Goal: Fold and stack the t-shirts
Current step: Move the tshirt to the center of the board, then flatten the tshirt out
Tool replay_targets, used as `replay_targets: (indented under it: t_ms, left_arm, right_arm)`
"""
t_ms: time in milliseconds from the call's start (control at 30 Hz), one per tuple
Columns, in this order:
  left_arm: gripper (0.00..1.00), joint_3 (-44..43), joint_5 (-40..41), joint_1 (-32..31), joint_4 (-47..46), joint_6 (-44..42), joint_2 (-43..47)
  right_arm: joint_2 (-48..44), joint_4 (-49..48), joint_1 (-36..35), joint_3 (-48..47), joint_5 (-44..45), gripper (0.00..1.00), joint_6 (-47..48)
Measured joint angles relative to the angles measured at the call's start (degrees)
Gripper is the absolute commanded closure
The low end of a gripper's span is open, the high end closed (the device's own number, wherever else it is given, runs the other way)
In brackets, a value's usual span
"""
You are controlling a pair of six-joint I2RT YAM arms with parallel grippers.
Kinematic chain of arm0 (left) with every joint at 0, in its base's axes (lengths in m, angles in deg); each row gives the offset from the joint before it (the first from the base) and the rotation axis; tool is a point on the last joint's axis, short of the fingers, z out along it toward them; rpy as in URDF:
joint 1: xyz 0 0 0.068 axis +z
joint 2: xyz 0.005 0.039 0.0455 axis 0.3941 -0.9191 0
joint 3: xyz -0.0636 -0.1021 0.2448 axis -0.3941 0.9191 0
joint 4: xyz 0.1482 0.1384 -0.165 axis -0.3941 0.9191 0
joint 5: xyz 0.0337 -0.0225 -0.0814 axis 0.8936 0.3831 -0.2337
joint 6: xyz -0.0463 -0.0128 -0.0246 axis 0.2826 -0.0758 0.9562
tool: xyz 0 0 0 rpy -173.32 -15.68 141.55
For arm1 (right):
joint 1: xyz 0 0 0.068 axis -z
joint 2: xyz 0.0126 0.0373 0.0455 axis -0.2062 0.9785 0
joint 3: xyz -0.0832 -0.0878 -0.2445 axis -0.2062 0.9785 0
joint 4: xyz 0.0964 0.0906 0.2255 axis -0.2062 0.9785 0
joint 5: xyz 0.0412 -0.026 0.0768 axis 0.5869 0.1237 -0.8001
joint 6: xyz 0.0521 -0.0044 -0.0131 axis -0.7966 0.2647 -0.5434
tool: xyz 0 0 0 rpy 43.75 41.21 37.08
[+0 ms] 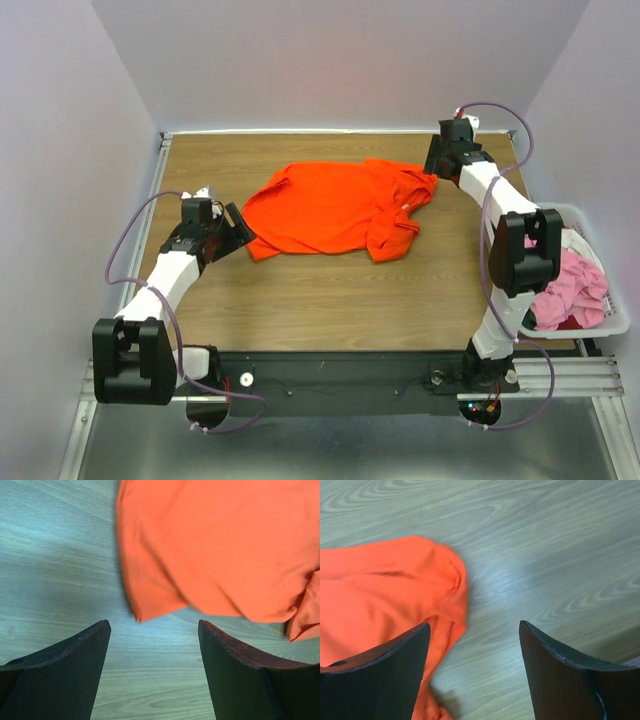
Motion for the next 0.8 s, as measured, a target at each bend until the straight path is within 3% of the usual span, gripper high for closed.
replay_targets:
  t_ms: [167, 367, 500, 800]
  left_arm:
    - [0.19, -1.07, 0.20, -0.11, 0.04, -0.24, -2.21]
    - [0.29, -4.63, 2.71, -2.36, -0.17, -0.24, -8.44]
    - [0.33, -6.67, 4.70, -4.02, -0.37, -0.22, -12.57]
    - [0.36, -7.56, 7.17, -7.76, -0.72, 0.61, -17.92]
  right_arm:
    - [-4.04, -0.37, -1.42, 3.63, -4.98, 0.21, 0.39]
    - [-18.58, 0.15, -11.80, 17.22, -10.95, 0.27, 1.44]
    - [-25.57, 0.31, -16.33, 25.27, -13.88, 0.37, 0.85]
    - [-27.15, 2.73, -19.23, 33.66, -15.78, 0.39, -0.31]
